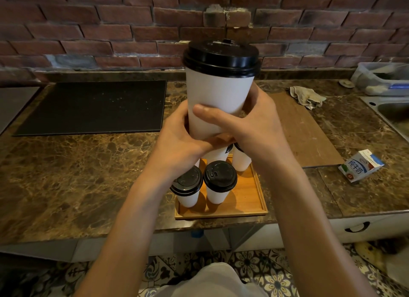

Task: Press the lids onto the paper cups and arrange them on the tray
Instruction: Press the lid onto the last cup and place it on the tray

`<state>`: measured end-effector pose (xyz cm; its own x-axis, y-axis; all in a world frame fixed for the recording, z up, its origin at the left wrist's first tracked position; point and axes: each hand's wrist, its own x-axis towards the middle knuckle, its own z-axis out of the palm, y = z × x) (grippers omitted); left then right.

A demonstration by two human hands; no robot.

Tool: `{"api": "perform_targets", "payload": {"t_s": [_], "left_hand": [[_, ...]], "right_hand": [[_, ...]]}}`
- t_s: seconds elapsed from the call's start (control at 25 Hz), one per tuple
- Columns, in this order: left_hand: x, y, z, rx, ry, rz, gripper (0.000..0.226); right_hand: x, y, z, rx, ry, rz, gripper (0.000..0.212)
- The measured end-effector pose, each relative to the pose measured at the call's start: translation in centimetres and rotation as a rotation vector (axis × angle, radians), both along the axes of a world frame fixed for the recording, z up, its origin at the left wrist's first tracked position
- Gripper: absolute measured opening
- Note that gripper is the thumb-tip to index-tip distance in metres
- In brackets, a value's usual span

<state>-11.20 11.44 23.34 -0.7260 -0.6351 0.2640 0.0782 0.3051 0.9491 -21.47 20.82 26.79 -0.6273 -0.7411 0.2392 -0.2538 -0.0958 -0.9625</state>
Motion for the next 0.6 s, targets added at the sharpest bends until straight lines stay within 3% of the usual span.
{"api": "perform_targets", "payload": {"t_s": [0.36, 0.6], "left_hand": [[0.5, 0.0, 0.6, 0.032, -0.085, -0.153, 0.054], [0.4, 0.1, 0.3, 0.015, -0.087, -0.115, 0.054]], "right_hand": [[-1.2, 0.9, -0.2, 0.038, -0.066, 0.184, 0.064], [-1.0, 1.0, 0.1, 0.081, -0.019, 0.173, 0.065]]}}
